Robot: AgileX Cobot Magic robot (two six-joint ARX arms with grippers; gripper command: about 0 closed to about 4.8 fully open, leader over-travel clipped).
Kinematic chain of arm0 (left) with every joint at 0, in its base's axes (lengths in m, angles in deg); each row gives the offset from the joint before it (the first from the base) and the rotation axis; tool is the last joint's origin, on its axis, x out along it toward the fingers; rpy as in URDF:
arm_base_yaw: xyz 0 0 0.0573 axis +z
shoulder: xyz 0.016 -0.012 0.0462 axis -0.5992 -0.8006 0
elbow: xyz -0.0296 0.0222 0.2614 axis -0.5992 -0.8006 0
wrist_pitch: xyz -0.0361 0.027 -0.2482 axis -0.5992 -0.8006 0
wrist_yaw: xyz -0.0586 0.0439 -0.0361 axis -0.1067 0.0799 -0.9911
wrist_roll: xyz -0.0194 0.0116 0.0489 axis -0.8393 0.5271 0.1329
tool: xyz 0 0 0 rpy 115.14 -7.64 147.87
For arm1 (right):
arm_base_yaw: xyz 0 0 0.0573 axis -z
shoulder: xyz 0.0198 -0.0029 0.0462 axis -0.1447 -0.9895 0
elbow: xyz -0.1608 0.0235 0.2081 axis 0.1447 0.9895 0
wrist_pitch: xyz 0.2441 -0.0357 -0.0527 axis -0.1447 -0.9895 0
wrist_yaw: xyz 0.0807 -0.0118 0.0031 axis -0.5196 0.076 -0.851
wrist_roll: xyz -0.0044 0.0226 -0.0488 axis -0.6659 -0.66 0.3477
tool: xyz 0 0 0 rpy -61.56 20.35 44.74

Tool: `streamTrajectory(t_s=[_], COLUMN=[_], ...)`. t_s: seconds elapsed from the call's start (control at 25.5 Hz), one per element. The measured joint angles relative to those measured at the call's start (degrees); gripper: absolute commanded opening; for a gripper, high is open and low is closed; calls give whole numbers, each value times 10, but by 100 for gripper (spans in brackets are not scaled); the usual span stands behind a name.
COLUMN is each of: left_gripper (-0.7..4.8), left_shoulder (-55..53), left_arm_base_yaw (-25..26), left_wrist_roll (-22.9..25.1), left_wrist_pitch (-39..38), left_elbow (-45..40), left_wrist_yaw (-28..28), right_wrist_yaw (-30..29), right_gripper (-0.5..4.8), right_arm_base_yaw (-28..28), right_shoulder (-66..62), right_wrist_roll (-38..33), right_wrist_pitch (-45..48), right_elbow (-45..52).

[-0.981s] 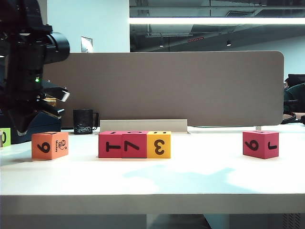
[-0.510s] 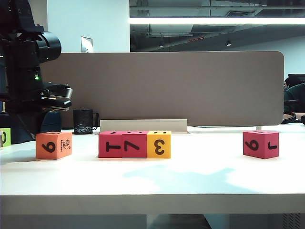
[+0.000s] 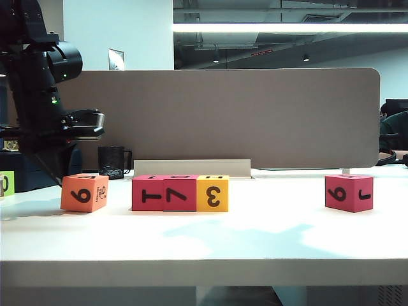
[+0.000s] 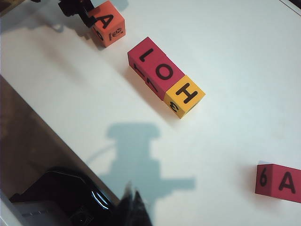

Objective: Select the appropriate blocks from the scattered letter blocks on the table and arrange them in a row to spell out "ALOHA".

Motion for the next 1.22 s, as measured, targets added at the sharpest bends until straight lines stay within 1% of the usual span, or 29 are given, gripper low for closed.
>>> streamTrajectory(t_s=[0.27,0.35,0.67,0.79,1.02,1.22], left_gripper=[-6,-6,-6,-6,-6,-6], left_shoulder=[0,0,0,-4,-30,-30], left_arm_base_yaw=[-1,-3,-4,-4,-7,-23], left_wrist_roll=[0,-2,-5,-15,-16,-16], left_wrist_pitch=[4,5,5,6,5,20], left_elbow=[0,0,0,0,0,0], left_wrist_yaw=[-65,-76,-60,-54,-56,-66], right_wrist_yaw=[0,0,0,0,0,0], right_gripper=[-1,-1,-1,-1,-1,-1], right_arm_base_yaw=[0,0,0,0,0,0], right_shoulder=[0,0,0,0,0,0], right_wrist_roll=[0,0,0,0,0,0], right_wrist_pitch=[0,0,0,0,0,0], right_elbow=[0,0,0,0,0,0])
